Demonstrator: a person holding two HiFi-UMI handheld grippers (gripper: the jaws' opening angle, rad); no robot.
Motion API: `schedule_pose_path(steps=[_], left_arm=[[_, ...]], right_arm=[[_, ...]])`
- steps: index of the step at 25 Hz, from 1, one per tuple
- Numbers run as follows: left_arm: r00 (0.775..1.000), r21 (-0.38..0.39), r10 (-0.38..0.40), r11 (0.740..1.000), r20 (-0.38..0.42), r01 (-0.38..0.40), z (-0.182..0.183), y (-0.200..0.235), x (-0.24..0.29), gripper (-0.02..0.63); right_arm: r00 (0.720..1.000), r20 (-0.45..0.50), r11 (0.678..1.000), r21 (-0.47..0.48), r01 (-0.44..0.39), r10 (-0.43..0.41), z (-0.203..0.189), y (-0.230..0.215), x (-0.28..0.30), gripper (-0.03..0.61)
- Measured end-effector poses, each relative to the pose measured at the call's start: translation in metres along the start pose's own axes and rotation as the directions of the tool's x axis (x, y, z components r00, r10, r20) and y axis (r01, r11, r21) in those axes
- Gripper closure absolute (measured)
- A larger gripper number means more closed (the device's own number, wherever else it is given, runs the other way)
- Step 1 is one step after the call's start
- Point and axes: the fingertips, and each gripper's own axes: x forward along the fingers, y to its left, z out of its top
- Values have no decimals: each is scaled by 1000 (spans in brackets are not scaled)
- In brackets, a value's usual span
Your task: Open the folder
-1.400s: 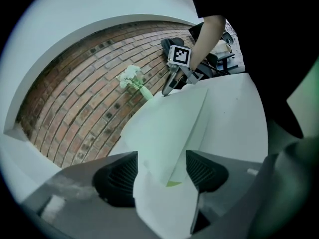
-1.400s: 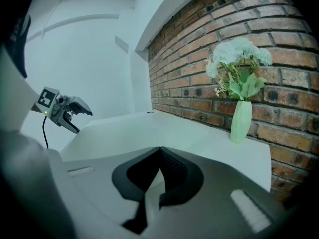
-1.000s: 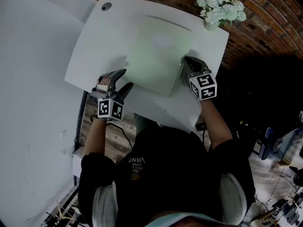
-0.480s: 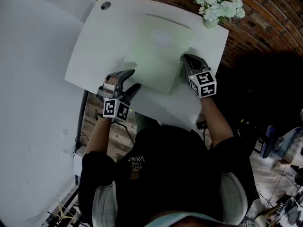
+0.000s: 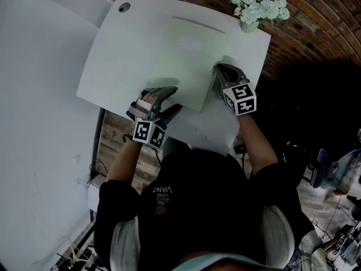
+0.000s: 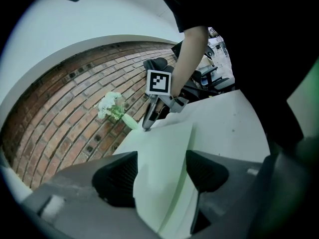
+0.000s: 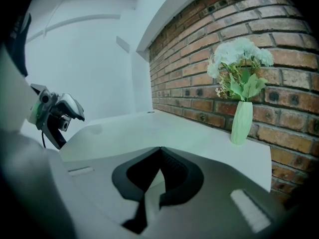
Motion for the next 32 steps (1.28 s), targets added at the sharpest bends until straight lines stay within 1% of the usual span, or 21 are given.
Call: schedule_pose_path(steps=[7, 8, 10, 11, 12, 13, 14, 16, 17, 20, 25, 32], left_arm=[[998, 49, -39, 998, 42, 37, 24, -12, 14, 316], [998, 55, -49, 997, 46, 46, 26, -14, 15, 324], [996, 74, -74, 995, 51, 70, 30, -21, 16, 387], [995, 82, -84, 993, 53, 80, 32, -24, 15, 437], [994, 84, -92, 993, 54, 88, 33, -26, 15, 469], [994, 81, -99, 992, 54, 94, 33, -28, 15, 485], [993, 72, -103, 992, 54, 99, 34, -29, 15, 508], [993, 45, -107, 994, 56, 104, 34, -31, 15, 527], [993, 32, -106, 994, 57, 104, 34, -30, 14, 547], [993, 4, -97, 995, 61, 97, 36, -27, 12, 569], [994, -64, -76, 995, 78, 81, 39, -19, 7, 591], [993, -158, -44, 986, 107, 61, 41, -7, 1, 603]], right_arm=[[1000, 2, 1000, 7, 2, -2, -1, -2, 0, 580], [1000, 2, 1000, 7, 2, -2, -1, -2, 0, 581], [1000, 1, 1000, 4, 2, -2, -1, -1, 0, 581], [1000, 0, 1000, 1, 1, -1, -1, -1, 0, 581], [1000, 0, 1000, -2, 1, -1, -1, -1, 0, 580], [1000, -1, 1000, -6, 0, 0, -1, -1, 0, 580], [1000, -2, 1000, -10, 1, -1, -1, -1, 0, 580], [1000, -3, 1000, -17, 1, -1, -1, -1, 0, 580], [1000, -3, 1000, -19, 1, -1, -1, -1, 0, 580], [1000, -1, 1000, -14, 1, -1, -1, -2, 0, 580], [1000, 0, 1000, -7, -2, 2, -2, -1, 0, 580], [1000, -7, 1000, -12, -1, 1, -2, -2, 0, 580]])
